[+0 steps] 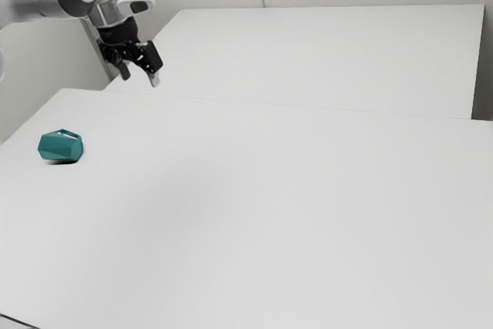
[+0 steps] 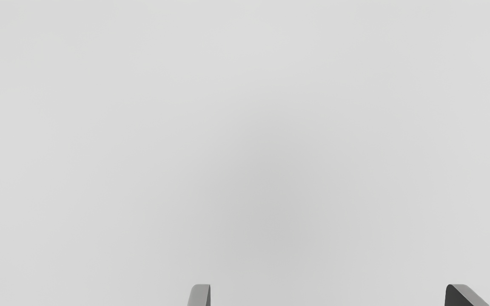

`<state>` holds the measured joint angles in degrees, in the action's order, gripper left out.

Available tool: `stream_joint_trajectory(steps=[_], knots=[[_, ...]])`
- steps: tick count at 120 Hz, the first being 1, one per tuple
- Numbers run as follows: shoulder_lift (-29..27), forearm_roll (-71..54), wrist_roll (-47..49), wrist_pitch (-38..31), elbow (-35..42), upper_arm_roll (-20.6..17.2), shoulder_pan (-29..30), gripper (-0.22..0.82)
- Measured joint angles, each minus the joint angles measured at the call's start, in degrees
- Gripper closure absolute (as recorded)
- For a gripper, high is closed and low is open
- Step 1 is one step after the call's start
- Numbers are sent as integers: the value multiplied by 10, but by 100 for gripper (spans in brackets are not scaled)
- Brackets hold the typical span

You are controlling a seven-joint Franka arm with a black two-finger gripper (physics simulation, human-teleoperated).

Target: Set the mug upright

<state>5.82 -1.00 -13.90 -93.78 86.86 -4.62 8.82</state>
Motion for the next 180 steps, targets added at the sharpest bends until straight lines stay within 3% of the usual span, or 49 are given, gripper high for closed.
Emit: stream_joint_trajectory(steps=[21,41,60,77,93,113,126,140,159,180], knots=[[-5,2,-14,-15,12,23,-7,0],[-90,17,-23,-73,175,81,-1,0],[-118,28,-33,-155,274,90,95,0],[-98,107,-87,-215,286,31,239,0],[-45,196,-172,-256,279,-78,396,0],[26,286,-289,-296,227,-123,484,0],[94,322,-364,-312,180,-192,574,0],[120,338,-444,-297,175,-260,684,0],[123,343,-547,-263,198,-274,766,1],[185,342,-644,-251,158,-274,788,1]])
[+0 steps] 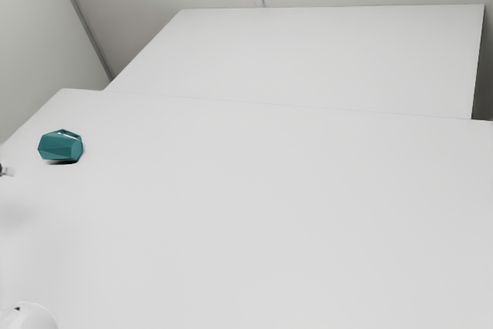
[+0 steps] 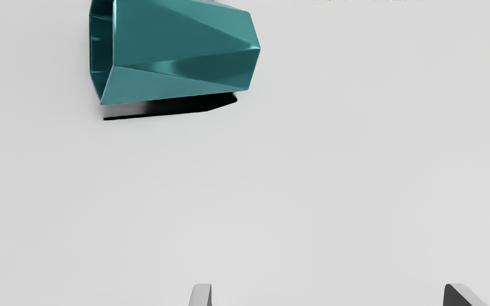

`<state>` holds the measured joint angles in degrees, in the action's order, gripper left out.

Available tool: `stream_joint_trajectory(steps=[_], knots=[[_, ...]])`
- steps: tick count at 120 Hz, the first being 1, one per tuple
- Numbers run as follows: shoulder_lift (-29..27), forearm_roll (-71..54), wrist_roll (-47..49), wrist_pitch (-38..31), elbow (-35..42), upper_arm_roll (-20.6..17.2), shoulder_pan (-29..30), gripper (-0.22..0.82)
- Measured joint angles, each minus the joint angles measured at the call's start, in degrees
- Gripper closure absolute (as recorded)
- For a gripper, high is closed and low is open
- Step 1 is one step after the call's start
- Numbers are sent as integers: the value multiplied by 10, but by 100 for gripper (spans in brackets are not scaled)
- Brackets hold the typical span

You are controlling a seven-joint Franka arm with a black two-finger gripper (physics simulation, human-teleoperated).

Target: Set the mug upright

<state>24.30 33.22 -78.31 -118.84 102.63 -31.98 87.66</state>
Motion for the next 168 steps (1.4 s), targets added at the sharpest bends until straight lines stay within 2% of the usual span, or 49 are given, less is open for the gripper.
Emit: stream_joint_trajectory(steps=[38,64,108,137,168], knots=[[153,34,-117,-17,-138,-1,-35,1],[221,81,-166,-24,-200,-1,-53,1],[253,110,-209,-52,-215,-1,-97,1],[262,115,-226,-66,-222,0,-94,1],[309,114,-238,-69,-275,-4,-99,1]])
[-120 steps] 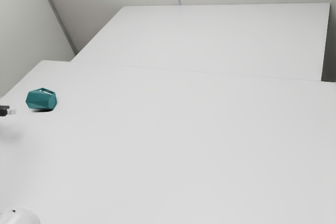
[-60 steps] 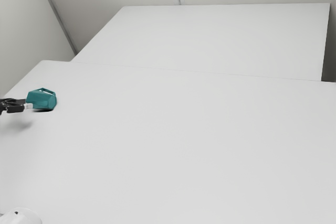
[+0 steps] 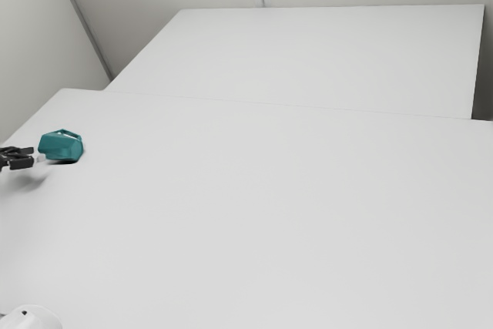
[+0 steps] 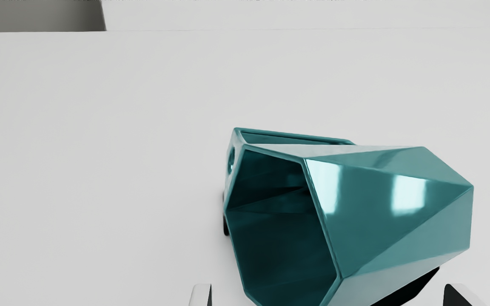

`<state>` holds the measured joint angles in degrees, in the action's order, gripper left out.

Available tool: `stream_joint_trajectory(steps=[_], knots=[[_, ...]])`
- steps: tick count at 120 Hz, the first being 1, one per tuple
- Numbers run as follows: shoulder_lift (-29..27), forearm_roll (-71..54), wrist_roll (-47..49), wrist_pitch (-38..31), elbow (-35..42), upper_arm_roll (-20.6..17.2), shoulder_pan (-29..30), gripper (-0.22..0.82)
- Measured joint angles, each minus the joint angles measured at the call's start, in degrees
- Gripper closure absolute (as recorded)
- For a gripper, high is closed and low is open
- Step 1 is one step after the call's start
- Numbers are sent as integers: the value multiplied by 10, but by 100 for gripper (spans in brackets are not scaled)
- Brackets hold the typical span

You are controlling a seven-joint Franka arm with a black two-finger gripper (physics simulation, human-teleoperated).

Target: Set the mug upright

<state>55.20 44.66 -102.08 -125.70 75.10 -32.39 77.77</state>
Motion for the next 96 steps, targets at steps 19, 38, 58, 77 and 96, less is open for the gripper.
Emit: stream_joint_trajectory(steps=[19,38,58,77,96], knots=[[3,1,-5,1,1,-2,-7,1],[2,2,-9,3,11,-11,-15,2],[-3,2,-12,3,28,-12,-16,3],[-4,2,-14,3,34,-16,-17,6],[-5,2,-16,1,35,-24,-22,14]])
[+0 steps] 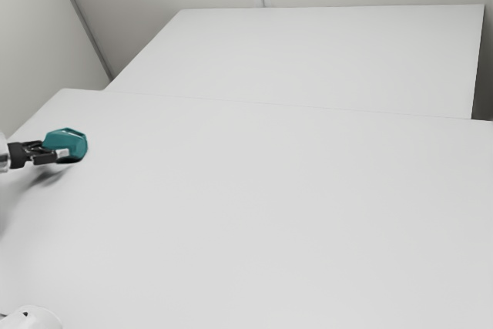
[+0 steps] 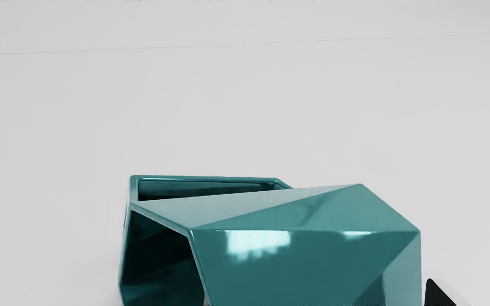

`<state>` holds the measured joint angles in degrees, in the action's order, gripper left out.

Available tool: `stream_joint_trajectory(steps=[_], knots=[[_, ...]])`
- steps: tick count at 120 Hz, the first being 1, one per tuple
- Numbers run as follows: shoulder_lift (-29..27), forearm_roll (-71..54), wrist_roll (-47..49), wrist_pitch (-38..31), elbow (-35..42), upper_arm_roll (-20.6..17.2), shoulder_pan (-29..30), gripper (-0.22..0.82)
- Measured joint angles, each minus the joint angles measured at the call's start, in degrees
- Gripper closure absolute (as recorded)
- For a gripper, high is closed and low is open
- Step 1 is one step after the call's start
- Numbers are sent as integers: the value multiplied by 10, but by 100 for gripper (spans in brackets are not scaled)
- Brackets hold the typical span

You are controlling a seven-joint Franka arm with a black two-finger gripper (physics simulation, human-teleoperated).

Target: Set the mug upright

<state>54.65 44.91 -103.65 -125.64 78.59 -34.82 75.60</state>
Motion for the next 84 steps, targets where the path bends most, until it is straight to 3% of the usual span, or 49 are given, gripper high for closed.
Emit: stream_joint_trajectory(steps=[47,84], knots=[[-16,-4,0,-7,-2,-26,-1,63],[-24,-6,6,-18,-5,-38,-2,75]])
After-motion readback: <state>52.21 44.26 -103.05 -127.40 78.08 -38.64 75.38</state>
